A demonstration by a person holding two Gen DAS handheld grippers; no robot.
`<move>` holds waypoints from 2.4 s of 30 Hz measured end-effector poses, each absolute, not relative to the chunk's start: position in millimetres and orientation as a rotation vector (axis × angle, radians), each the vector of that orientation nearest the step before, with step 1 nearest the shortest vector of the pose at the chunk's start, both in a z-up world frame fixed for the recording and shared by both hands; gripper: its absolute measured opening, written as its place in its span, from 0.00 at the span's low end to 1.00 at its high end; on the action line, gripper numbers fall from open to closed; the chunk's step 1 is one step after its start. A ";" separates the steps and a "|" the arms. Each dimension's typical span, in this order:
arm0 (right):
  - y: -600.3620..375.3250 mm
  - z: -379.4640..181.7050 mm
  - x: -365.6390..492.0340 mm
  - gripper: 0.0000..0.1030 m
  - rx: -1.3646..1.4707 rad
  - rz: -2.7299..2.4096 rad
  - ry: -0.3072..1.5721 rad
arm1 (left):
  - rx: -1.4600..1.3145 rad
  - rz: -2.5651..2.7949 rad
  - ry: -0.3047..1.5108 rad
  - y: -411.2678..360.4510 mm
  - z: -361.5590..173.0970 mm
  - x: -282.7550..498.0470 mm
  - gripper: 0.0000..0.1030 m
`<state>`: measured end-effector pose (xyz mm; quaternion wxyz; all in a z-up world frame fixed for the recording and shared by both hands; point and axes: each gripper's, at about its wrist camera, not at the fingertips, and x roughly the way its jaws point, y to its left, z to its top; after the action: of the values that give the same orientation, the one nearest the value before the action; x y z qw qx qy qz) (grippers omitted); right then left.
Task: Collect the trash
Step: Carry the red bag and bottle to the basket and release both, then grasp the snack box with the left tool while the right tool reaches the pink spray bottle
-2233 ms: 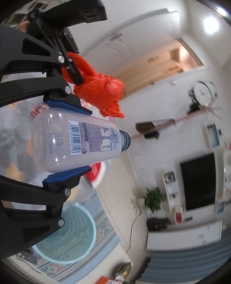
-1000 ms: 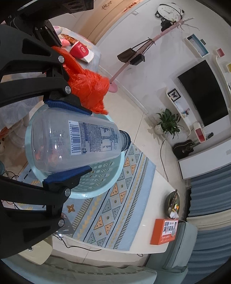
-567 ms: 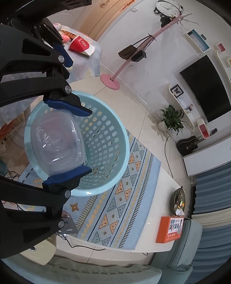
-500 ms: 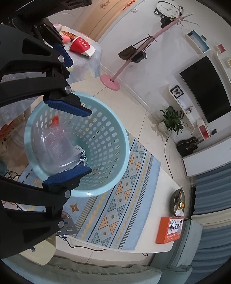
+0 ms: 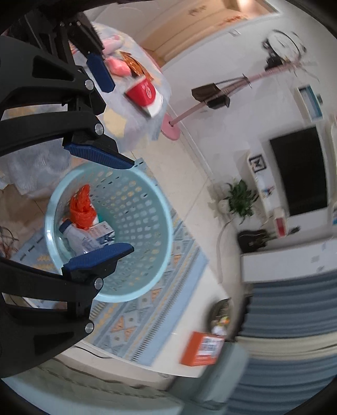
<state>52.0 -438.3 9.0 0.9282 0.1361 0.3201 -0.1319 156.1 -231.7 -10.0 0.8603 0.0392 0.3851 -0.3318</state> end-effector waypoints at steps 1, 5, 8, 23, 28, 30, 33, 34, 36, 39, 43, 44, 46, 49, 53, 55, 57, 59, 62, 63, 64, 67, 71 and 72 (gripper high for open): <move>-431.4 12.7 50.3 0.54 0.258 -0.269 0.643 | 0.067 -0.694 0.796 -223.8 -5.6 152.3 0.53; -400.4 30.1 39.6 0.57 0.171 -0.255 0.580 | 0.024 -0.671 0.757 -196.5 7.2 139.5 0.53; -381.6 38.6 34.1 0.58 0.133 -0.241 0.551 | -0.006 -0.644 0.730 -173.0 14.7 129.8 0.53; -318.5 51.3 25.9 0.59 0.060 -0.134 0.526 | -0.141 -0.467 0.703 -54.9 11.9 103.6 0.53; -305.4 46.0 29.1 0.65 0.048 -0.107 0.532 | -0.189 -0.369 0.736 -15.0 -6.7 102.8 0.58; -299.7 43.2 32.5 0.65 0.043 -0.092 0.543 | -0.213 -0.331 0.762 -0.7 -14.6 106.9 0.58; -292.7 39.4 33.6 0.65 0.041 -0.078 0.550 | -0.237 -0.286 0.788 11.4 -23.6 115.4 0.60; -292.1 39.0 33.8 0.65 0.040 -0.076 0.551 | -0.246 -0.274 0.793 13.7 -25.5 118.2 0.65; -290.9 37.6 34.7 0.65 0.038 -0.075 0.553 | -0.254 -0.250 0.816 14.1 -31.3 125.2 0.69; -293.9 34.3 36.9 0.66 0.044 -0.076 0.562 | -0.275 -0.231 0.851 9.1 -39.8 135.0 0.70; -298.5 29.0 38.9 0.66 0.059 -0.082 0.578 | -0.320 -0.150 0.896 -2.6 -50.8 153.3 0.75; -300.0 28.1 39.4 0.66 0.061 -0.083 0.580 | -0.336 -0.135 0.911 -6.2 -54.6 159.8 0.76; -303.1 26.4 40.8 0.66 0.065 -0.088 0.584 | -0.347 -0.096 0.921 -11.5 -57.9 167.5 0.79; -312.5 24.2 41.9 0.66 0.079 -0.098 0.589 | -0.325 -0.033 0.935 -20.4 -62.6 176.9 0.79; -325.3 20.1 45.0 0.66 0.103 -0.107 0.604 | -0.231 0.049 0.924 -33.1 -65.0 182.6 0.79; -327.8 18.5 46.8 0.66 0.111 -0.108 0.611 | -0.169 0.065 0.912 -39.9 -66.4 183.6 0.79; -328.7 16.3 47.9 0.66 0.114 -0.107 0.617 | -0.143 0.055 0.907 -40.3 -66.2 181.4 0.79; -327.5 14.9 49.1 0.66 0.113 -0.101 0.622 | -0.111 -0.008 0.918 -40.3 -64.8 178.1 0.77; -319.3 12.3 52.1 0.66 0.099 -0.077 0.632 | -0.032 -0.091 0.911 -36.2 -62.2 162.6 0.73; -317.7 11.7 53.8 0.66 0.094 -0.071 0.636 | -0.002 -0.130 0.904 -31.1 -61.3 154.5 0.72; -313.2 9.9 56.1 0.66 0.088 -0.058 0.642 | 0.016 -0.153 0.903 -28.9 -61.0 148.5 0.72; -297.7 4.3 64.4 0.66 0.074 -0.016 0.667 | 0.083 -0.217 0.894 -17.1 -60.2 132.0 0.70; -271.8 -5.6 81.7 0.70 0.056 0.107 0.710 | 0.214 -0.250 0.854 -8.0 -60.6 110.0 0.71; -265.6 -7.8 87.3 0.71 0.056 0.142 0.724 | 0.230 -0.237 0.849 -4.7 -61.0 106.4 0.71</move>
<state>87.3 -265.6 -7.8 0.9323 0.0274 0.3538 0.0694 106.4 -4.7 -61.0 0.8980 0.1109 0.4102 -0.1146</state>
